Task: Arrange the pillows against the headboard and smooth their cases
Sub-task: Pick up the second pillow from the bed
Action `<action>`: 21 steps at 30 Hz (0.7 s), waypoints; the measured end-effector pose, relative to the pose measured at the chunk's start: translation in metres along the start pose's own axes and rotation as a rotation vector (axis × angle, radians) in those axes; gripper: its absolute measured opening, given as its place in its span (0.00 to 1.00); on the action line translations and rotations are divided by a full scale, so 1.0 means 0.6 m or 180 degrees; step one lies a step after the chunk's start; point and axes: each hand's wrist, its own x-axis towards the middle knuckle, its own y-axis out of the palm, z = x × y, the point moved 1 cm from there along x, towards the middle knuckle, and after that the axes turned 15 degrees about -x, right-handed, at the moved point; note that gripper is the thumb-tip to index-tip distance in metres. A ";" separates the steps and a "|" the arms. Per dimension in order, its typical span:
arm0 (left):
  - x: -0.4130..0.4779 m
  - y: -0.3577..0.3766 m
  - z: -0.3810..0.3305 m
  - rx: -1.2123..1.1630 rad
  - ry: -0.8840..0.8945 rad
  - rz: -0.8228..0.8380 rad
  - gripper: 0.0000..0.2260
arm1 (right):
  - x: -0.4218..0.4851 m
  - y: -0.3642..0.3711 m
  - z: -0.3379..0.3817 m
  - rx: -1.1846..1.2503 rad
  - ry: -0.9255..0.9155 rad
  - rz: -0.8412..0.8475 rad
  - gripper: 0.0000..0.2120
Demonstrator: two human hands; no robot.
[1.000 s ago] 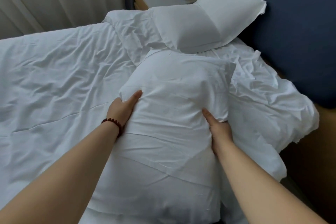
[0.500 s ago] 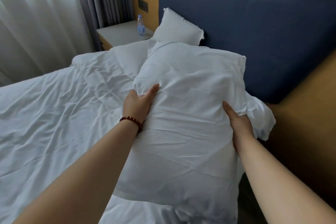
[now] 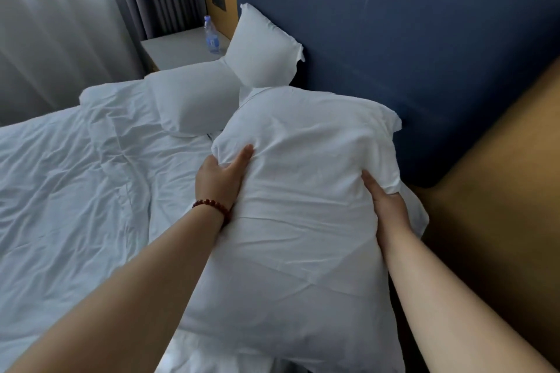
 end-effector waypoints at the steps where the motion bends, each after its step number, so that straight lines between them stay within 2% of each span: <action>1: 0.003 0.013 0.000 0.0056 0.0012 -0.0064 0.28 | 0.018 -0.006 -0.002 0.0019 -0.0001 0.0057 0.32; 5: 0.039 0.052 0.010 0.0251 -0.0026 -0.0045 0.33 | 0.086 0.000 -0.008 -0.0071 -0.0013 0.0318 0.33; 8: 0.078 0.058 0.051 0.0643 -0.0465 0.0159 0.36 | 0.124 0.024 -0.037 -0.0387 0.0084 0.0412 0.35; 12: 0.093 0.040 0.125 0.1163 -0.0840 0.0506 0.35 | 0.125 0.046 -0.100 -0.0894 0.0306 0.0425 0.29; 16: 0.091 0.002 0.155 0.1389 -0.1039 0.0879 0.35 | 0.089 0.059 -0.126 -0.1350 0.0044 -0.0094 0.34; 19: 0.086 -0.056 0.177 0.1489 -0.1739 0.1108 0.41 | 0.033 0.089 -0.111 -0.2008 -0.0211 -0.0193 0.36; 21: 0.071 -0.093 0.191 0.1105 -0.2067 0.1022 0.37 | -0.008 0.119 -0.092 -0.2559 -0.0476 -0.0123 0.35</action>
